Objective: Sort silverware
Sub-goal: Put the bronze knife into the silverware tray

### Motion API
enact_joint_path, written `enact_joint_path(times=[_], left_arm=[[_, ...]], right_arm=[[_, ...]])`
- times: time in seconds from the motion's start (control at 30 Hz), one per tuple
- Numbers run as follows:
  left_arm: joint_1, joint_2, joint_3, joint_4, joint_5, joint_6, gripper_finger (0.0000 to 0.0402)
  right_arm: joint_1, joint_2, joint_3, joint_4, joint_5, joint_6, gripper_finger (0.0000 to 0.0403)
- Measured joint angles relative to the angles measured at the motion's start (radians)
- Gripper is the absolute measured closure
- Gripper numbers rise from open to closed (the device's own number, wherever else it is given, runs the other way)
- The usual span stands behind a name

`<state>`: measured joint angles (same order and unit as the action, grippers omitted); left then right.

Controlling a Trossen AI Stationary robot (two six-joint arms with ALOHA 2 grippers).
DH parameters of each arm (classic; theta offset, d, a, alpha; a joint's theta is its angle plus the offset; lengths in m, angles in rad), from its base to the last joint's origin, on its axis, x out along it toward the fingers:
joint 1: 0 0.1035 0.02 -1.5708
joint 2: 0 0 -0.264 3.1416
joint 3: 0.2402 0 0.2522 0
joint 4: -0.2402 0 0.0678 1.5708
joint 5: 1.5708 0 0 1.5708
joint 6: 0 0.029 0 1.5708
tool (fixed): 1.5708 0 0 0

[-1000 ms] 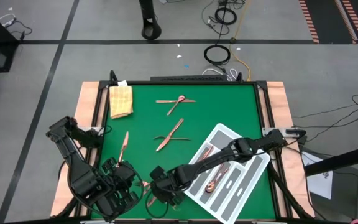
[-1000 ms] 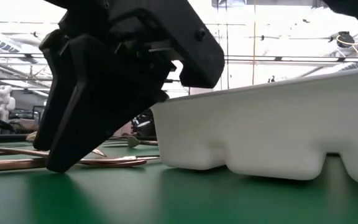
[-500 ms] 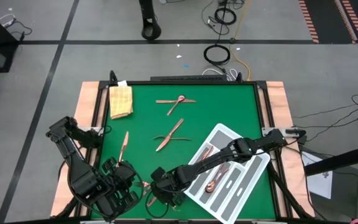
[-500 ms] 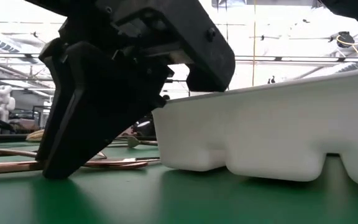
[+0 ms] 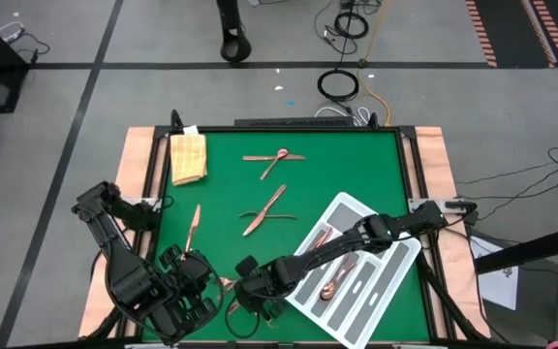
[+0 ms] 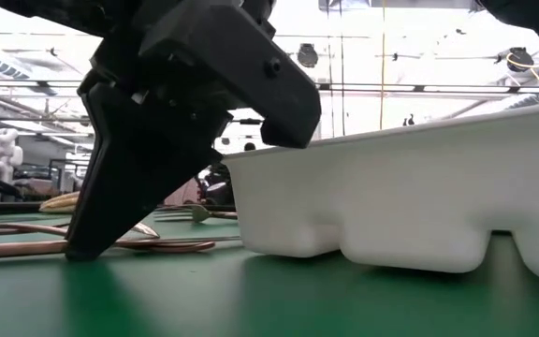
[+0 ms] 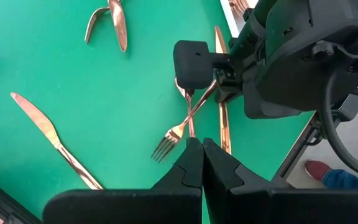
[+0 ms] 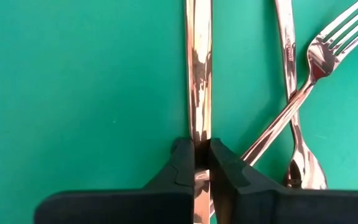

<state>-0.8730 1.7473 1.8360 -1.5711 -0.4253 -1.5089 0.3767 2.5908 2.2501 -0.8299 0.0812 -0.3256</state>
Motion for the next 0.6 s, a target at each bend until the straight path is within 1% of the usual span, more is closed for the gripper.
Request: enact_joint_path(times=[0.33, 0.6], left_arm=[[0.0, 0.0, 0.0, 0.0, -0.001, 0.004, 0.0401], [0.0, 0.0, 0.0, 0.0, -0.02, 0.024, 0.0401]], right_arm=[[0.025, -0.004, 0.003, -0.011, 0.018, 0.029, 0.0402], [0.031, 0.003, 0.103, -0.045, 0.0, 0.086, 0.04]])
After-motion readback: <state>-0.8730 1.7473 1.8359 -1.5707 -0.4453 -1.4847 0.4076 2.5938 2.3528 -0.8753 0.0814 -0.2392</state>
